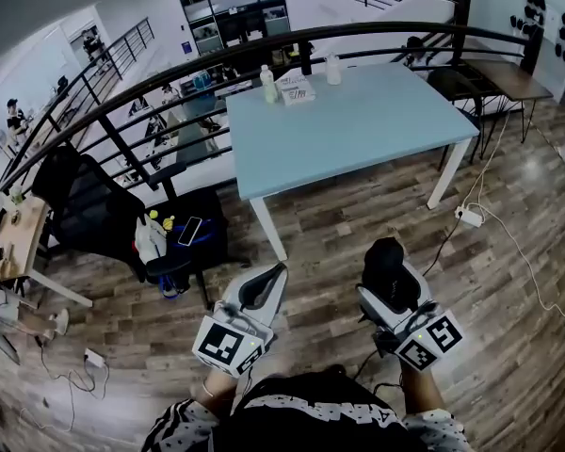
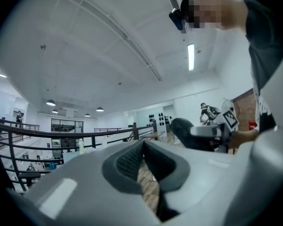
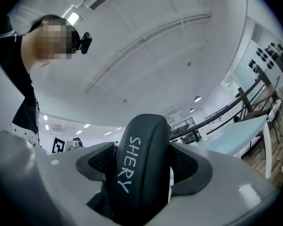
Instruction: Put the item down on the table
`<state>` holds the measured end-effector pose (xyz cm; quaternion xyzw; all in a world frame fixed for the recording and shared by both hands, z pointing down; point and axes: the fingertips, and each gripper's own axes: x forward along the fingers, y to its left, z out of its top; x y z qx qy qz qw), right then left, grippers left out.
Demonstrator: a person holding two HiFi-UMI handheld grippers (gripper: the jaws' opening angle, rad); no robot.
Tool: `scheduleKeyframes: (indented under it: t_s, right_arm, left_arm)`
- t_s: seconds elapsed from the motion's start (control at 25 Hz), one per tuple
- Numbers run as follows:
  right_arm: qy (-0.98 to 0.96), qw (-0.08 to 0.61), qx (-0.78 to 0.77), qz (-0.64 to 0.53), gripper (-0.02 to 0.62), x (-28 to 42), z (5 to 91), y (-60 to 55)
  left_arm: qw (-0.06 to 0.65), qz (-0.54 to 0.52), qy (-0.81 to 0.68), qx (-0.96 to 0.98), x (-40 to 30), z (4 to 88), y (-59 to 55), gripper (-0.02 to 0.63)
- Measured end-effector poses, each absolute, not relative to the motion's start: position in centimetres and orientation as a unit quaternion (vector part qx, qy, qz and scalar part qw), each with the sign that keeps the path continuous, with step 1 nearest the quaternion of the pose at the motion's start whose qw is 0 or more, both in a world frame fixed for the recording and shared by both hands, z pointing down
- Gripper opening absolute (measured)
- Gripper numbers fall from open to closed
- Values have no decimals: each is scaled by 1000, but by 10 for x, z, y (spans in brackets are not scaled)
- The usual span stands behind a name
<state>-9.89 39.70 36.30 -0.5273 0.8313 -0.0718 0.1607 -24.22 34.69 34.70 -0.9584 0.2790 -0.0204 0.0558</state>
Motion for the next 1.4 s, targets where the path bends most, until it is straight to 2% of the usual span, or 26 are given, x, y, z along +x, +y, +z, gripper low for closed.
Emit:
scheduleKeyframes:
  t_s: [0.28,0.64,1.4]
  right_arm:
    - [835,161,-520,-82,373,-89,367,405]
    - [831,128,-537,-74,368,-74,373,403]
    - [788,141,-594,-80,365,23,369,336]
  left_arm:
    - [52,-25,266,-962,-225,351,352,0]
    - [48,-9,243,-969,-200,352,335,0]
    - [32,8,175,-984,-94,353,244,0]
